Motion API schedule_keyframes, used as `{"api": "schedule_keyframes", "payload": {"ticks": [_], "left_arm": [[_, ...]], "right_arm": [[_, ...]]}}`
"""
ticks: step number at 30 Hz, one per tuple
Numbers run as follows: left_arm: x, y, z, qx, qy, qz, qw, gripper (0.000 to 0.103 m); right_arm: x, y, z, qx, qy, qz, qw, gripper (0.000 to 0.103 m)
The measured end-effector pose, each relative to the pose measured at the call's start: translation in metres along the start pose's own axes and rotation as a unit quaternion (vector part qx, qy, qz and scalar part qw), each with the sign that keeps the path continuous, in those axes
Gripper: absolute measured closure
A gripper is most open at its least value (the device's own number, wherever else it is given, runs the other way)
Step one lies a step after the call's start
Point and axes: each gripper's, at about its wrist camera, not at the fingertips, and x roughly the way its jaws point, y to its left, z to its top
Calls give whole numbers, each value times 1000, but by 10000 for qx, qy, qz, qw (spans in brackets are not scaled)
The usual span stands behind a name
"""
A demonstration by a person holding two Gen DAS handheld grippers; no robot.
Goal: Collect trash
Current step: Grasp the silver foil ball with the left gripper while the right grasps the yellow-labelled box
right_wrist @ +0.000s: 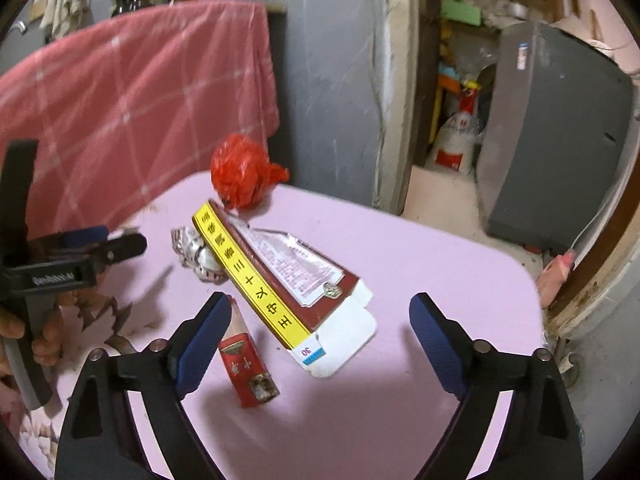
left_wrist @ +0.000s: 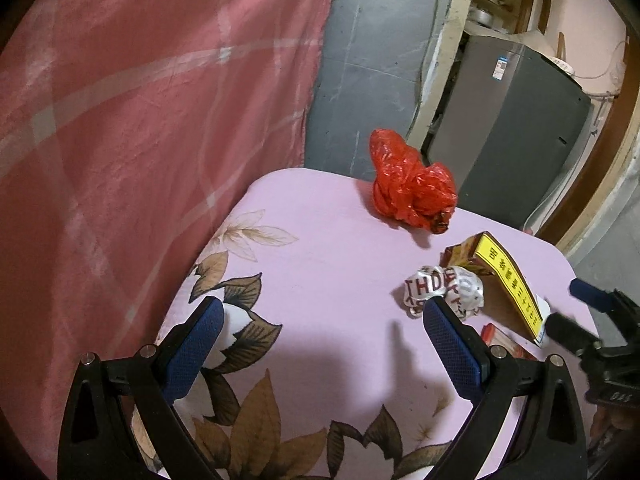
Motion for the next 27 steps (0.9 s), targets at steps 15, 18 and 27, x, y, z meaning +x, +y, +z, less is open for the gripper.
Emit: {"api": "schedule_keyframes", "payload": {"ticks": [15,18,27], "left_arm": [[-1,0,10,58,-72,-813,9966,14],[3,-11,12,229,-11,-1056,9941,17],[27,-38,29,684,274,-1305,9887,25]], "right_arm": [[37,4,12,-42,527,23,9986,41],[35,-3,13,95,475,112,9988,49],[28,-20,13,460,246,319,9981,86]]}}
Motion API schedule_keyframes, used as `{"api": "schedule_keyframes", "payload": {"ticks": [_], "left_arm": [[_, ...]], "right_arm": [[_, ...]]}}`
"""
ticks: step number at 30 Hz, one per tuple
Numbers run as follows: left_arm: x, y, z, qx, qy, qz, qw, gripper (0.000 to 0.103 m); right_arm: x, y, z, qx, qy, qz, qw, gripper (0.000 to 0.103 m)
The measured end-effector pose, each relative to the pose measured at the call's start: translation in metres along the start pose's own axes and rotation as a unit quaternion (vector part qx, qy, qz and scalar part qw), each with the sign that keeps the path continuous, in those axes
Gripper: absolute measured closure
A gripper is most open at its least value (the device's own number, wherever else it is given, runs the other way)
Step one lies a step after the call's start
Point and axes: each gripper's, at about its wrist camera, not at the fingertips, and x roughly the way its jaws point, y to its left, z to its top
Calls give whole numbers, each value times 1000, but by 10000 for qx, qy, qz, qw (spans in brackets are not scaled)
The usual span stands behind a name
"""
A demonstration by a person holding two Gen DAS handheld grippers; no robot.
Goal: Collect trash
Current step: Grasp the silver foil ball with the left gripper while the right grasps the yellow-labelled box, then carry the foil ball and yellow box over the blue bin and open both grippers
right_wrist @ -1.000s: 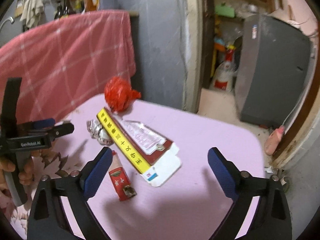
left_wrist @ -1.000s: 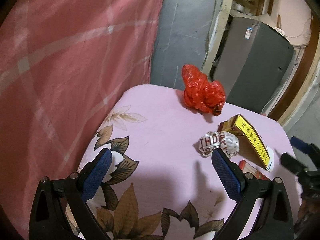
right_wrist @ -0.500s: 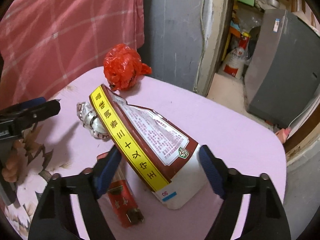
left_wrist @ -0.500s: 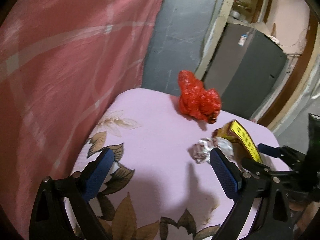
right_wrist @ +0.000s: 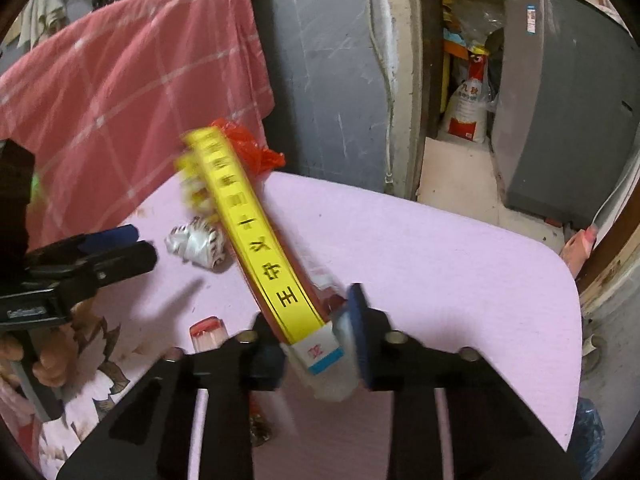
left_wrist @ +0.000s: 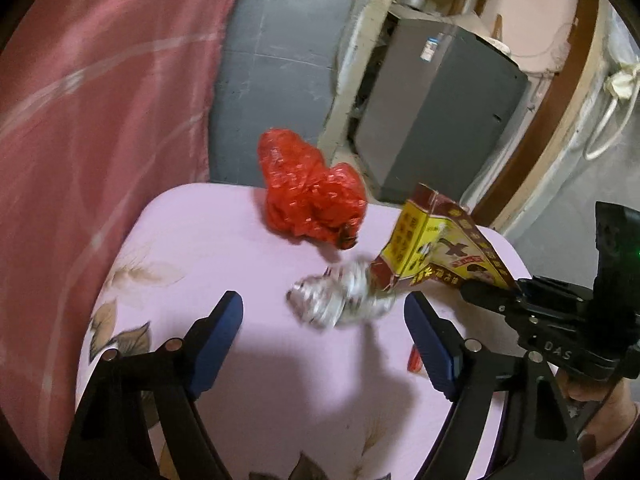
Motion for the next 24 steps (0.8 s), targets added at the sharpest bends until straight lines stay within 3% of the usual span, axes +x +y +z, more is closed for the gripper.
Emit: {"api": "schedule_keyframes", "payload": {"ticks": [4,8,15,20,24], "left_arm": [[14,-12,4,316,134,34,9994,26],[28,-20,7,453,257,68,9986,42],[38,-27,7,603,229,214,9977,52],[37,-36,3,674,190,277,9972,72],[36,-43,1,649,187,307,9972,80]], "right_arm": [[-4,-6,-1,160,-93,120,9998,91],[-11,-13,-4,310,-220,109,9992,92],[-25,-30,-12,676,-385,133,9969,92],[-39,-36,-22,865,-533,90,9948,92],[-58,-40,-30,1017,-774,76,9918,92]]}}
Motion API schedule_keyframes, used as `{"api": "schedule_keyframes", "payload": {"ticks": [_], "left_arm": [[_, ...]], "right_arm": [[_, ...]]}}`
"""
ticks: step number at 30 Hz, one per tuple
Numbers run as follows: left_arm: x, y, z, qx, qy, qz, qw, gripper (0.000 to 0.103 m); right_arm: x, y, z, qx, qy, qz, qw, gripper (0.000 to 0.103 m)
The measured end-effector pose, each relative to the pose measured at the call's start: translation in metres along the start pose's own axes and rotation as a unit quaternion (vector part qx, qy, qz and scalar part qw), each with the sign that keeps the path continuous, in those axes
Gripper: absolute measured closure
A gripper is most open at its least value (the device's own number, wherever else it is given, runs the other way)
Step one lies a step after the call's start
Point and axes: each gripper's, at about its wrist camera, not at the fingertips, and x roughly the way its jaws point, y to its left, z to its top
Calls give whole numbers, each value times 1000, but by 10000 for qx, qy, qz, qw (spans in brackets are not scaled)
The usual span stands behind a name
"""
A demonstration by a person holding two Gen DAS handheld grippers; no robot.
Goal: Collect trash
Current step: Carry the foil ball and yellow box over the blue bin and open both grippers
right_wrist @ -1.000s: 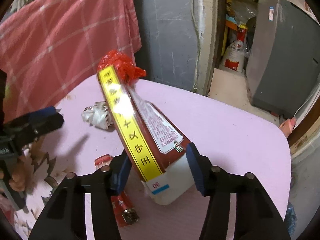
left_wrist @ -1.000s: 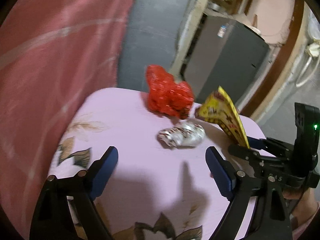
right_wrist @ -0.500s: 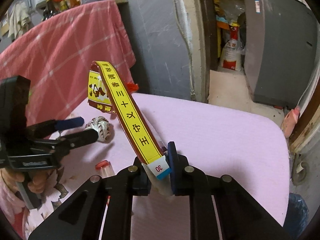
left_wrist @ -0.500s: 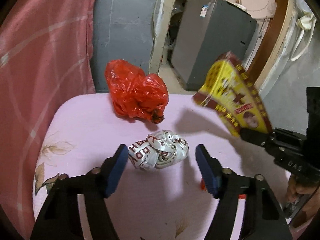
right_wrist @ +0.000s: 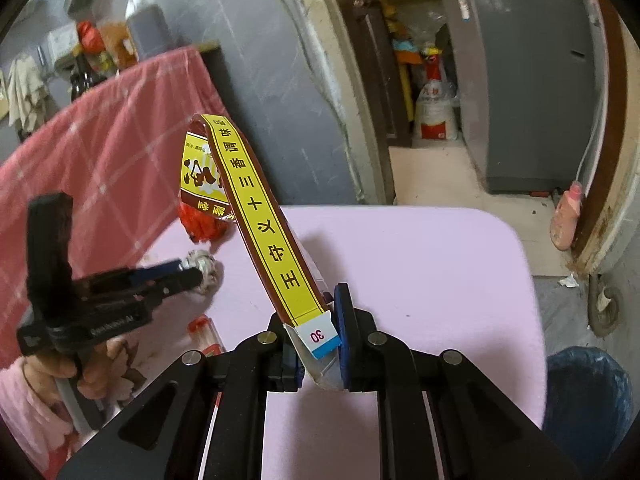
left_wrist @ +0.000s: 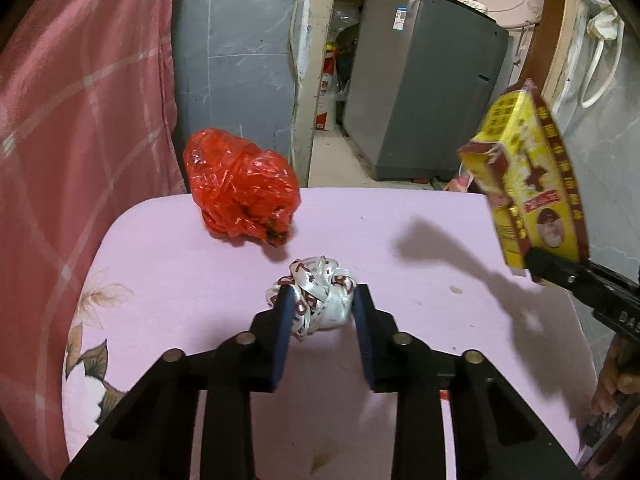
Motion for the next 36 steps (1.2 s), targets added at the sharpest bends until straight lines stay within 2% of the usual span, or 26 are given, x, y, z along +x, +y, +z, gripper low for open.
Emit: {"api": "schedule_keyframes", "payload": {"ticks": [5,11,16,24,29,36], "left_arm": [[-9,-17,-4,-170,-74,-60,9998,85],[-37,-52,-10,-205,-438,-319,9983,85],[-54,-102,-19,-147,-855,-642,9942,85],[-60,-187,-34,13,-1239,-1063,9866,85],[-52,-233,-43,225,-1313,-1146,9844,85],[-27,-281,-50,499,-1004,-1292,9853,85]], "right_arm": [[-23,-6,-9,94,-151,-94,9998,92],[-65,-23,-24,318,-574,-401,9970,92],[-104,-43,-39,561,-1006,-860,9896,92],[-157,-80,-66,883,-1440,-1573,9730,92],[-178,-109,-86,1122,-1518,-1884,9638,92],[-191,-157,-107,1637,-1340,-2075,9551,92]]}}
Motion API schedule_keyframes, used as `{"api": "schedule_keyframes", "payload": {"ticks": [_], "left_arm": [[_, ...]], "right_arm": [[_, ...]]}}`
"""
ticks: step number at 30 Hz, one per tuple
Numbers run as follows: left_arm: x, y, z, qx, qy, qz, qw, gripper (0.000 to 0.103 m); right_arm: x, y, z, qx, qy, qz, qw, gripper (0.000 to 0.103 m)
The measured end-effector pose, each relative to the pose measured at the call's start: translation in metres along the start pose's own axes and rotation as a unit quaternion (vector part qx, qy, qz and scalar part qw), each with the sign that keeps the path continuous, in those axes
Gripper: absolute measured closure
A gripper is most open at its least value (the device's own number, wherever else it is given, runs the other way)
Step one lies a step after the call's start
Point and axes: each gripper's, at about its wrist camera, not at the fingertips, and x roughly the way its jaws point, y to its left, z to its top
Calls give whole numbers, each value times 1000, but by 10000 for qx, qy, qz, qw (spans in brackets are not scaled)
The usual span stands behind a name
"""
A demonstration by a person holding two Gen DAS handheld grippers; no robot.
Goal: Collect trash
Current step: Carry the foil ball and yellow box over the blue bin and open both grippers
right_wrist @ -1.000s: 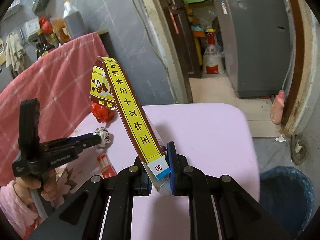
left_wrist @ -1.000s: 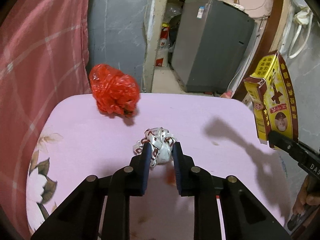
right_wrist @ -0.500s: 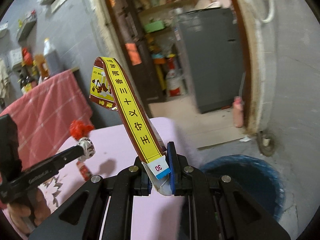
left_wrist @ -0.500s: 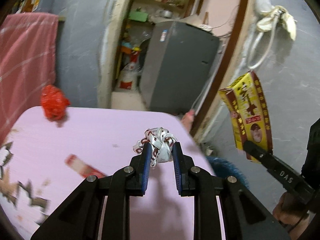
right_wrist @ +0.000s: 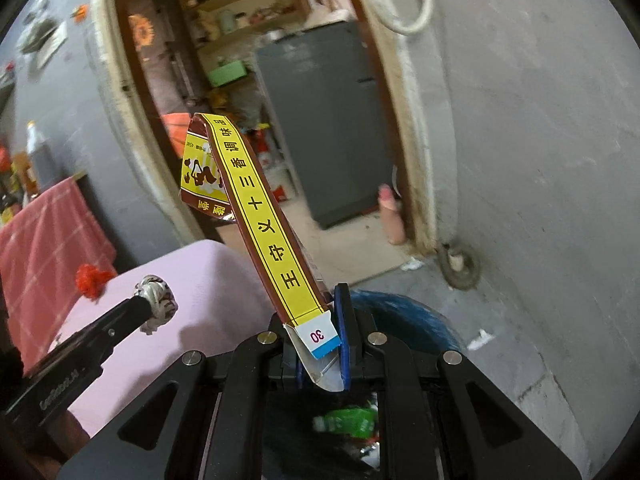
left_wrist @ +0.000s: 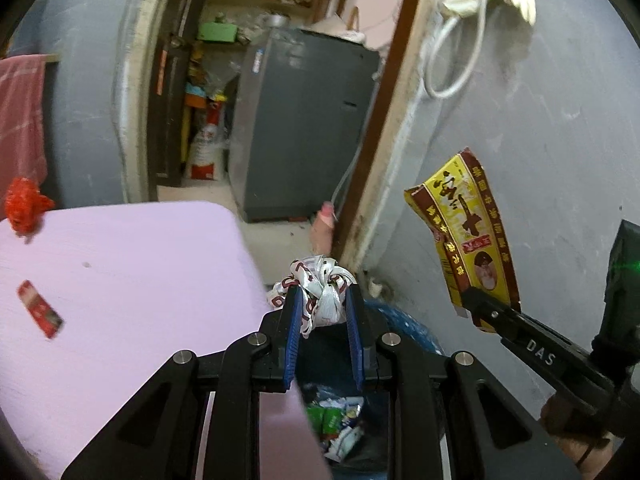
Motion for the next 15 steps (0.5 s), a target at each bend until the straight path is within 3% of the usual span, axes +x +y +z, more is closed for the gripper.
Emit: {"api": "schedule_keyframes", "payload": {"ticks": [6,15], "left_arm": [[26,-21,-9,171,334,-9,9993,85],[46,-28,-24,177,673,29,9976,81]], "right_arm": [[11,-30,-6,234,341,-91,9991,92],[22,-43,-16,272,731,-120,9969,91]]}}
